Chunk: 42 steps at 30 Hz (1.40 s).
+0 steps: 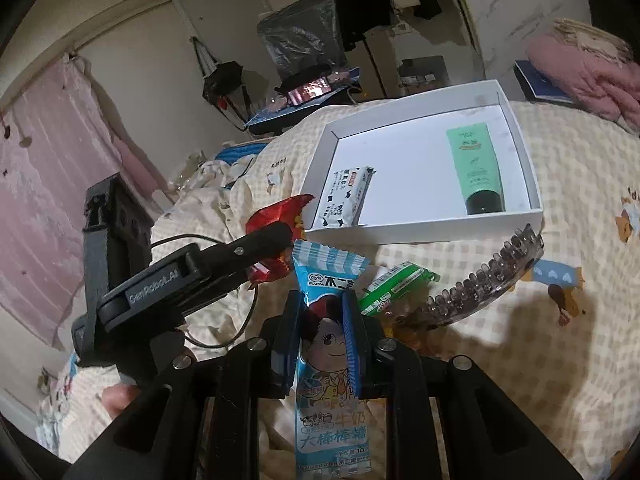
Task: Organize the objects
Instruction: 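Carry the red bag with the left gripper while the right carries the candy stick toward the box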
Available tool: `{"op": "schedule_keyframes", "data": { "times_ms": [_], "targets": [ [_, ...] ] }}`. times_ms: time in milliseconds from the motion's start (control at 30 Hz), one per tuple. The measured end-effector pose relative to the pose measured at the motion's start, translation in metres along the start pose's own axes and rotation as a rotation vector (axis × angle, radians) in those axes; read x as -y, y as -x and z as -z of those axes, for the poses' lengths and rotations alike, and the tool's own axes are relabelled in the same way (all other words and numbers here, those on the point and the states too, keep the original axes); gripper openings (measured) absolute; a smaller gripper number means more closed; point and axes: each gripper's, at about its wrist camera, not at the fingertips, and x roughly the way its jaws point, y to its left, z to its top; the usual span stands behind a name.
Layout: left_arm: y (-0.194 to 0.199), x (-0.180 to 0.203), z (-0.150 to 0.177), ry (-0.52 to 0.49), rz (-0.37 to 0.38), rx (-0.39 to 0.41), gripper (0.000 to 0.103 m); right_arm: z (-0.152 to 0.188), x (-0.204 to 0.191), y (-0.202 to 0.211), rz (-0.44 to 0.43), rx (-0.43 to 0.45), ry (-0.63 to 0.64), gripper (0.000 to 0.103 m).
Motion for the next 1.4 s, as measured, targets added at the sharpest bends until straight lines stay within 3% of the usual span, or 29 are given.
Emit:
{"op": "schedule_keyframes", "data": {
  "times_ms": [100, 200, 333, 500, 700, 967, 1067, 1133, 1233, 1333, 1400],
  "targets": [
    [-0.001, 0.001, 0.001, -0.007, -0.003, -0.001, 0.068, -0.001, 0.002, 0.005, 0.038, 0.030, -0.006, 0.021],
    [-0.001, 0.001, 0.001, -0.002, 0.000, 0.002, 0.068, -0.002, 0.003, 0.009, 0.013, 0.054, -0.004, 0.021],
    [-0.001, 0.001, 0.001, -0.006, -0.001, -0.001, 0.068, -0.001, -0.007, 0.014, 0.088, 0.104, 0.069, 0.022],
    [-0.003, 0.008, 0.000, -0.051, -0.032, -0.031, 0.068, -0.003, -0.005, 0.014, 0.063, 0.090, 0.048, 0.022],
    [0.006, 0.014, -0.004, -0.057, -0.007, -0.008, 0.068, -0.010, -0.007, 0.019, 0.003, 0.099, 0.028, 0.021],
    [0.030, 0.023, -0.033, -0.087, 0.031, 0.094, 0.068, -0.053, -0.034, 0.035, -0.037, 0.237, 0.080, 0.021],
    [0.030, 0.029, -0.045, -0.132, -0.004, 0.120, 0.068, -0.070, -0.033, 0.033, -0.049, 0.296, 0.067, 0.021],
    [0.024, 0.031, -0.054, -0.153, -0.026, 0.121, 0.068, -0.082, -0.029, 0.027, -0.051, 0.326, 0.047, 0.021],
    [0.010, 0.027, -0.066, -0.143, 0.025, 0.119, 0.068, -0.096, -0.020, 0.017, -0.041, 0.373, 0.035, 0.021],
    [-0.011, 0.028, -0.076, -0.183, -0.025, 0.111, 0.068, -0.109, -0.008, -0.001, 0.019, 0.391, 0.020, 0.021],
    [-0.030, 0.026, -0.083, -0.194, -0.007, 0.095, 0.068, -0.114, 0.001, -0.013, 0.032, 0.397, 0.002, 0.021]
  ]
}}
